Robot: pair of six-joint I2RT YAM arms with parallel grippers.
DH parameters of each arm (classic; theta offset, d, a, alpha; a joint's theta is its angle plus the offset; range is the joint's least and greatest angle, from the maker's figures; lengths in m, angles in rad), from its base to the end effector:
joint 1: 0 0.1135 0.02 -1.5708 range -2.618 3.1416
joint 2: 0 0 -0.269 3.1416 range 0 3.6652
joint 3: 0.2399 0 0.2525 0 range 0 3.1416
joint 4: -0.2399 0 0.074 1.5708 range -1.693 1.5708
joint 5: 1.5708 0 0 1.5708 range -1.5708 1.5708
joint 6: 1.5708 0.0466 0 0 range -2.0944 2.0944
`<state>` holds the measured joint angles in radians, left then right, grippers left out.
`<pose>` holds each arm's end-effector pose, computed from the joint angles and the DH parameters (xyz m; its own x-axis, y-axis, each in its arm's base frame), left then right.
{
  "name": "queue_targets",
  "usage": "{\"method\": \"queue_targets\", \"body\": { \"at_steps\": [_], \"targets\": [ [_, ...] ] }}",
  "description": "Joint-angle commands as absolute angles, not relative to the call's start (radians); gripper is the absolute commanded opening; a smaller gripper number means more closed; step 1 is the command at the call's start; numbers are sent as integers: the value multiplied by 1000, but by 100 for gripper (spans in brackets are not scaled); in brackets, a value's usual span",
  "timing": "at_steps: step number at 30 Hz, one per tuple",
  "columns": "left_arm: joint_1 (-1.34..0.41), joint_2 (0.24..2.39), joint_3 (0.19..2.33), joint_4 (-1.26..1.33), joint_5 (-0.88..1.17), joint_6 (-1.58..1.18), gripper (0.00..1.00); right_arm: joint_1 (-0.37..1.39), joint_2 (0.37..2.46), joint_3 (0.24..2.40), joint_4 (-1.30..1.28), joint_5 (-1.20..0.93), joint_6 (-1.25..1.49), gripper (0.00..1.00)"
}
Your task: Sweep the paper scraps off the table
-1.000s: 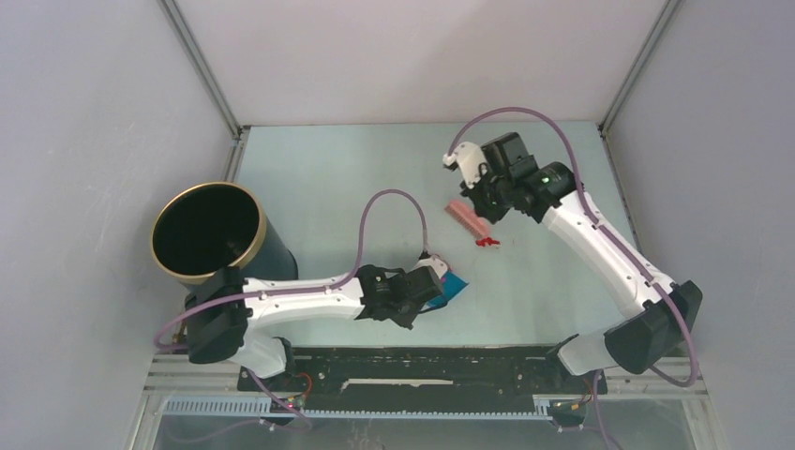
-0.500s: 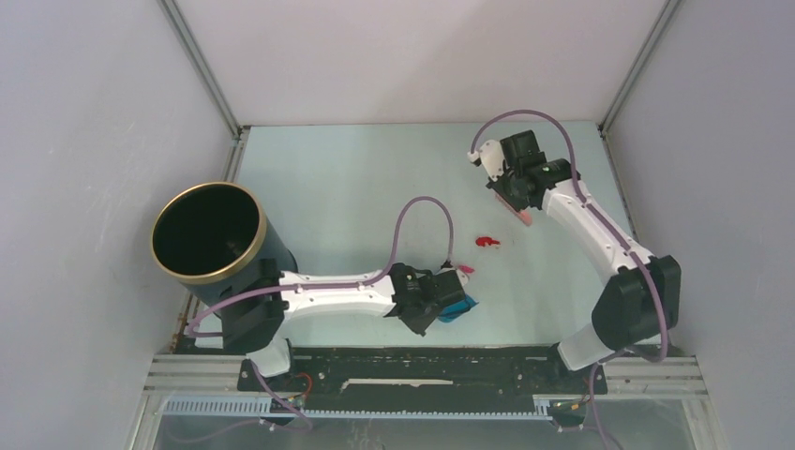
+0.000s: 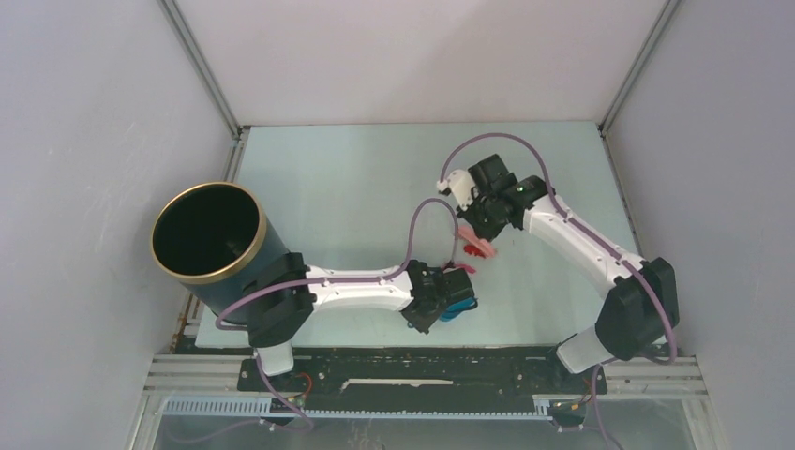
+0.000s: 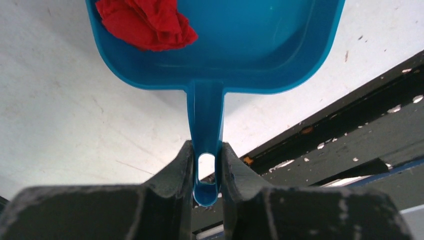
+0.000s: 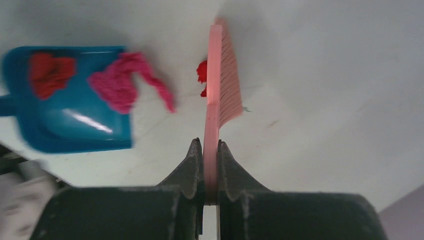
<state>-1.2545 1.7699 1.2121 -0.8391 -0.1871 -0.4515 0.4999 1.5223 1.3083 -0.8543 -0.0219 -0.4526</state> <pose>0.1121 -0.3145 0.1803 -0.6787 0.6956 -0.2356 0.6976 0.7109 0.0893 0.2781 0.1531 0.2830 -0.4781 -0.7593 -0.4415 -0.7756 0.6008 -0.1934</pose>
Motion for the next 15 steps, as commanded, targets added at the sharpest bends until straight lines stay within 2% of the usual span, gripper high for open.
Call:
{"method": "queue_targets", "body": {
  "at_steps": [1,6,15],
  "targets": [
    [-1223,1806,1265,-815,-202,-428,0,635,1436,1245,-935,-138,-335,0],
    [-1216,1786,1249,-755,-235,-409,0,693,1364,1241,-940,-188,-273,0],
    [-1220,1735,1162,-605,-274,-415,0,676,1312,1243,-941,-105,-272,0]
  ]
}}
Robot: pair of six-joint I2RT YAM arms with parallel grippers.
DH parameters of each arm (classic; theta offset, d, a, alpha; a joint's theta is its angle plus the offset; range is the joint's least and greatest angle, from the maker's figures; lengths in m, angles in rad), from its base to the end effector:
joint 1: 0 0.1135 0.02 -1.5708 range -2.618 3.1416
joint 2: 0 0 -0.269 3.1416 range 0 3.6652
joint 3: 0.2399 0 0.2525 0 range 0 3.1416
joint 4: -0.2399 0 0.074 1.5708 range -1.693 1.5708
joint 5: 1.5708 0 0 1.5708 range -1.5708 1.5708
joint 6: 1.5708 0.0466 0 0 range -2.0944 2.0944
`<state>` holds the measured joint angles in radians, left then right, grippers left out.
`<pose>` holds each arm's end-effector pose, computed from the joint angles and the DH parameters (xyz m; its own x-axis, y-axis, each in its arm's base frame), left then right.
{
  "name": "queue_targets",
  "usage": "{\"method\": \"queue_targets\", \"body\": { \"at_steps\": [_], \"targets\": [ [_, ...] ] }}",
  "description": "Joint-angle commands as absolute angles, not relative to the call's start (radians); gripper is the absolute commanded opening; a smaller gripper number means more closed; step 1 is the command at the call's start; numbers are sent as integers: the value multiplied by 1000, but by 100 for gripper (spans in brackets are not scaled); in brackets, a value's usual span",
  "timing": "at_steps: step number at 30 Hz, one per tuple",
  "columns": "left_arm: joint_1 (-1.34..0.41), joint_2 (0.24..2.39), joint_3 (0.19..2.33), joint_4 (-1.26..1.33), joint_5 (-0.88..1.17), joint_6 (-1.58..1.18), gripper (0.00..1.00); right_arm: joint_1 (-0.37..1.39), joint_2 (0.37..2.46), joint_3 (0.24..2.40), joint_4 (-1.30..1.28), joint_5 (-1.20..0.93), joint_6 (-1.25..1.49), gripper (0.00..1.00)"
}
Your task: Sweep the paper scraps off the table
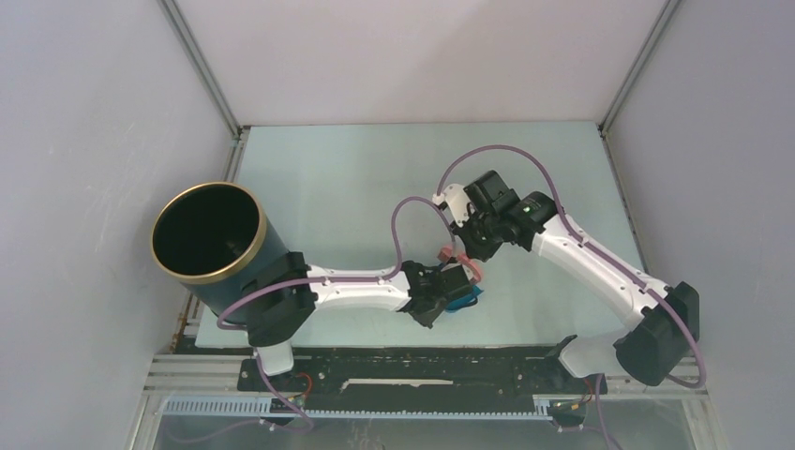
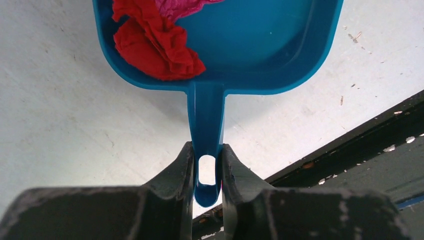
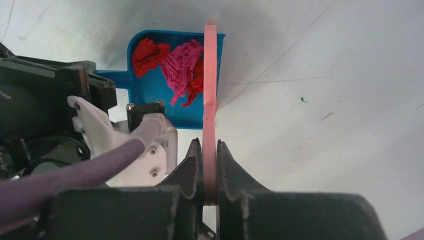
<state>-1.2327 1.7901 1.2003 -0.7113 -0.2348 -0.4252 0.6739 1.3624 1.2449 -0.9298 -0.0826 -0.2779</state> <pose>0.1255 -0.3242 0.1745 -0.6612 0.6711 -0.3352 0.6852 0.7222 0.0944 0.2126 0.1747 0.3032 -0.4713 -0.7263 -0.5003 -0.8147 0.5758 -0.0684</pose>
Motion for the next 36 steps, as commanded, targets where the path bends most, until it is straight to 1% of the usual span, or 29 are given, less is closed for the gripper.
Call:
{"method": "queue_targets", "body": {
  "at_steps": [1,6,10,15,19,21,23,27,31,34,36],
  "targets": [
    [-1223,1727,1146,-581,-287,-417,0,654,1308,1248,-942,-114,-273,0],
    [-1245,1687,1068,-450,-348,-431,0,575,1292,1293,-995,-180,-276,0],
    [-1258,1660,1026,-377,-396,-437,0,559,1242,1296,-1035,-182,-274,0],
    [-1261,1658,995,-299,-396,-425,0,533,1157,1300,-1043,-171,-262,0],
    [-1262,1644,971,-238,-381,-425,0,493,1144,1331,-1058,-166,-268,0],
    [-1265,1625,962,-217,-392,-425,0,445,1132,1356,-1068,-207,-263,0],
    [-1267,1605,952,-206,-410,-425,0,386,1119,1384,-1091,-307,-258,0],
    [-1267,1571,951,-224,-438,-423,0,299,1075,1410,-1085,-301,-270,0],
    [-1266,1548,977,-307,-456,-431,0,143,1015,1389,-972,-298,-233,0],
    [-1266,1521,1007,-404,-479,-467,0,-3,983,1304,-837,-369,-171,0],
    [-1266,1488,1029,-482,-498,-500,0,-65,976,1228,-768,-450,-138,0]
  ]
}}
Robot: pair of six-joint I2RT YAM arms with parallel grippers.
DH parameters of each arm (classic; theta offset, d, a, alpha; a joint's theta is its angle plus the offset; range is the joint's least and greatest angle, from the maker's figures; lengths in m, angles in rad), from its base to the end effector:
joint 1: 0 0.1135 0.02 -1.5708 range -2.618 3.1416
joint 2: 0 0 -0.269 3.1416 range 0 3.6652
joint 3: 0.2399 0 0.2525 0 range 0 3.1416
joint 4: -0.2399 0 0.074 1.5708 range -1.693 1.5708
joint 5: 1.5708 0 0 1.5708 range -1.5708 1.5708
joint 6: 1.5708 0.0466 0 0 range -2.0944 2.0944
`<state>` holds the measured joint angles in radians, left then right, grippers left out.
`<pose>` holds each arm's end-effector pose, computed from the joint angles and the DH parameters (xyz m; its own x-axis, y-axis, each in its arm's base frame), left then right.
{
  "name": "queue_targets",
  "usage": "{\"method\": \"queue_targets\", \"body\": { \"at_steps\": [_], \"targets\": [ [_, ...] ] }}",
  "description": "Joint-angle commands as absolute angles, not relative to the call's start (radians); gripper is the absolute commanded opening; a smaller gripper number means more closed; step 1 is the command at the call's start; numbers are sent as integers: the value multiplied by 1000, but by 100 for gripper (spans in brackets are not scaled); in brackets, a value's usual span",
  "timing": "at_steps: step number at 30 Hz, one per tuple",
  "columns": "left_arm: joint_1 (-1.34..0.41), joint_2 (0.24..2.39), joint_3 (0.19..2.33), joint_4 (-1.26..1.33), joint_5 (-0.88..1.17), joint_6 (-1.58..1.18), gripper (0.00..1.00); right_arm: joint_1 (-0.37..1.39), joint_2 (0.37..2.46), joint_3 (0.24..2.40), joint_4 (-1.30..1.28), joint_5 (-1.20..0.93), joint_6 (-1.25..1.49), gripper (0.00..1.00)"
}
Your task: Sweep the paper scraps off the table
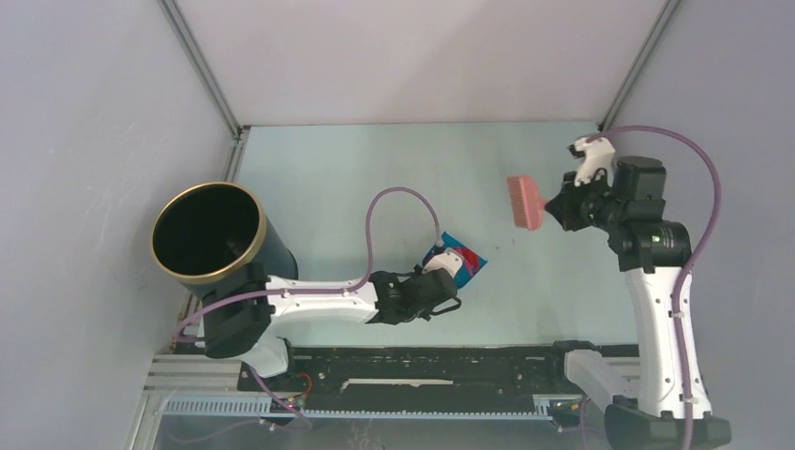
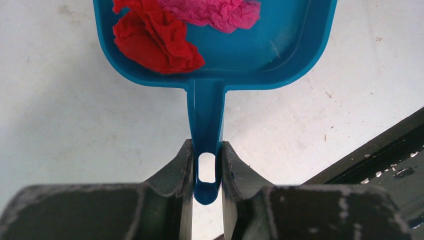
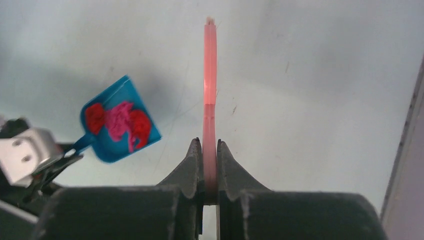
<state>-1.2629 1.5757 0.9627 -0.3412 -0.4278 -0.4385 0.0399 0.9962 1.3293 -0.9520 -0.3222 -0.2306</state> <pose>0.1165 -0.3027 0.1955 -0.5611 0.4898 -0.6673 0.6143 0.7867 0.0609 0.1815 0.0220 0.4076 -0.4968 -0.2368 -0.8349 -0.4202 0.9074 -0.0073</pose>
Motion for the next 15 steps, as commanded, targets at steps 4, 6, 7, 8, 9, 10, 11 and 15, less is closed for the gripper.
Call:
{"method": "queue_targets", "body": {
  "at_steps": [4,6,7,8,9,10,11,15],
  "targets": [
    [-1266,1393,1050,-648,-539,-572,0,-106,999,1053,-663,-550,-99,0],
    [-1265,1328,1041,-705,-572,-608,0,-117,1004,956,-558,-596,-63,0],
    [-1261,1296,1039,-730,-580,-616,0,-116,1008,922,-522,-604,-54,0],
    [-1256,1268,1039,-758,-592,-632,0,-110,1020,915,-521,-612,-55,0],
    [-1250,1240,1039,-786,-599,-645,0,-108,1040,925,-539,-621,-63,0],
    [-1243,1214,1043,-811,-606,-656,0,-106,1049,931,-547,-627,-65,0],
    [-1237,1190,1046,-836,-613,-669,0,-100,1055,929,-546,-625,-68,0],
    [-1205,1090,1070,-914,-634,-717,0,-54,1078,916,-538,-567,-135,0]
  ]
}}
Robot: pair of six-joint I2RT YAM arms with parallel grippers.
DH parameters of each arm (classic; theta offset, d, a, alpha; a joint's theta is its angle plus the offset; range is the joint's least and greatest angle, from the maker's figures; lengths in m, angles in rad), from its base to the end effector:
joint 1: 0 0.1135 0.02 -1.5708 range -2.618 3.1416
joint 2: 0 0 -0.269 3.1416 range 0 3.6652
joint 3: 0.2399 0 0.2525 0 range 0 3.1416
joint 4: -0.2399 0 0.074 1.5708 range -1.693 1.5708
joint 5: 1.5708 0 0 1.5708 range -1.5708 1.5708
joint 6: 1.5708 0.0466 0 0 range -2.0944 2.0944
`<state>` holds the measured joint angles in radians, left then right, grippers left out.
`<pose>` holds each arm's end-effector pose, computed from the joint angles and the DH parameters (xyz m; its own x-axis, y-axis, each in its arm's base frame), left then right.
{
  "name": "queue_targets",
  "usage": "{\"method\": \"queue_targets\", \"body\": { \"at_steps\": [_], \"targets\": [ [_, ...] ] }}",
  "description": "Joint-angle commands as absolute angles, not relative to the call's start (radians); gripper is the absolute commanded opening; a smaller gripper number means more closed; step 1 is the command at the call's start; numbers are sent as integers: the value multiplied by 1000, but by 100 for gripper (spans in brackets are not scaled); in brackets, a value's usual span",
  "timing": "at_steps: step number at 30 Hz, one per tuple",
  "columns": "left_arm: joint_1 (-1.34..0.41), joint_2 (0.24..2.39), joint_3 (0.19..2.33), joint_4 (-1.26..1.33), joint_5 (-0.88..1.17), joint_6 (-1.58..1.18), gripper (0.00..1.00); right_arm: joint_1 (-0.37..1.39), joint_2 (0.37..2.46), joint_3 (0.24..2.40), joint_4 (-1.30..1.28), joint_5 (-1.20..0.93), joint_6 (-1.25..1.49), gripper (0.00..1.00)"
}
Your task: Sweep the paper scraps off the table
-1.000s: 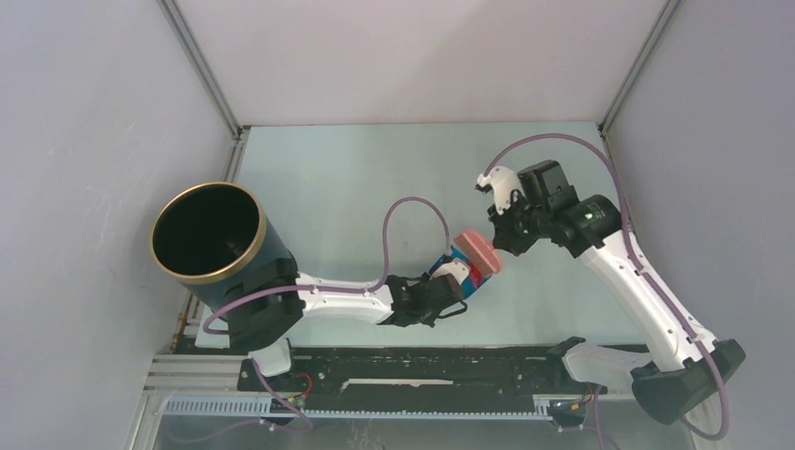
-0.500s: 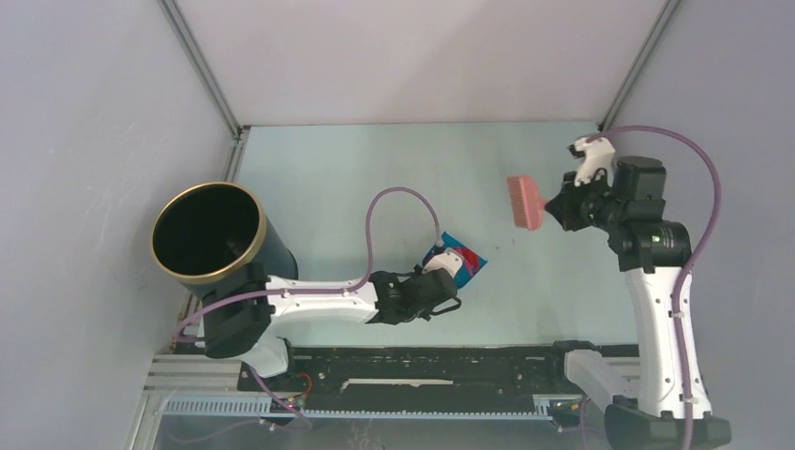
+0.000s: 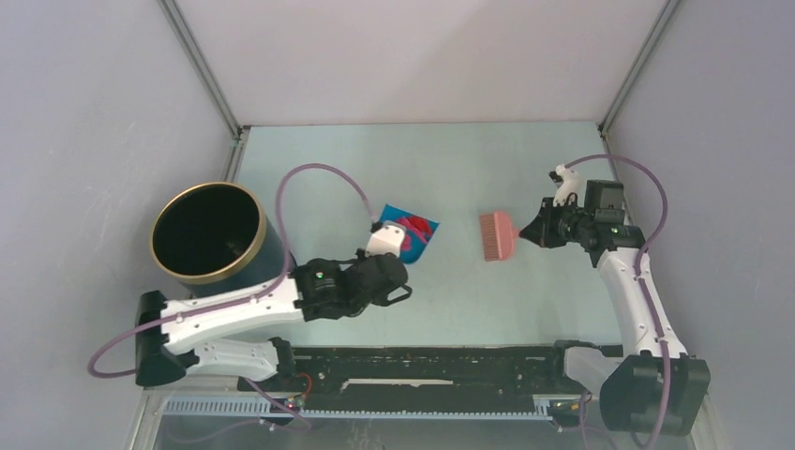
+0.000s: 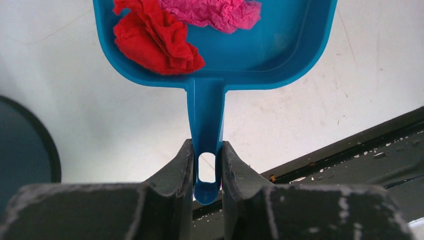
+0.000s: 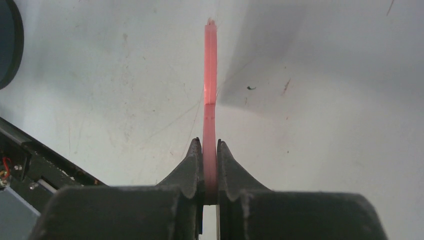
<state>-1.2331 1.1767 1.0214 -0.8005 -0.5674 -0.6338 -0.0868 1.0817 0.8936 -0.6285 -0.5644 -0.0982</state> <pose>0.1010 -0.2122 0.2907 -0.6284 0.2823 -0.7249 0.3981 0.9173 0.0120 0.2247 0.0055 0.2814 -0.6940 -0.0227 -0.7196 -0.3614 0.8755 0.3208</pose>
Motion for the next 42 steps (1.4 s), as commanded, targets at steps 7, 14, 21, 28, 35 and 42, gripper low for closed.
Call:
{"method": "queue_targets", "body": {
  "at_steps": [7,14,21,28,35,42],
  "targets": [
    [-1151,976,1155,-1064,-746,-831,0,32,1100,903,-489,-476,-146,0],
    [-1116,849,1185,-1108,-816,-951,0,199,1060,903,-468,-310,-173,0],
    [-1094,707,1184,-1125,-863,-1056,0,214,1069,903,-485,-326,-196,0],
    [-1094,531,1113,-1112,-933,-1179,0,232,1075,903,-485,-265,-204,0],
    [-1094,447,1083,-1161,-1005,-1354,0,235,1081,903,-494,-263,-208,0],
    [-1094,261,969,-1095,-1047,-1521,0,235,1084,904,-500,-261,-213,0]
  ]
}}
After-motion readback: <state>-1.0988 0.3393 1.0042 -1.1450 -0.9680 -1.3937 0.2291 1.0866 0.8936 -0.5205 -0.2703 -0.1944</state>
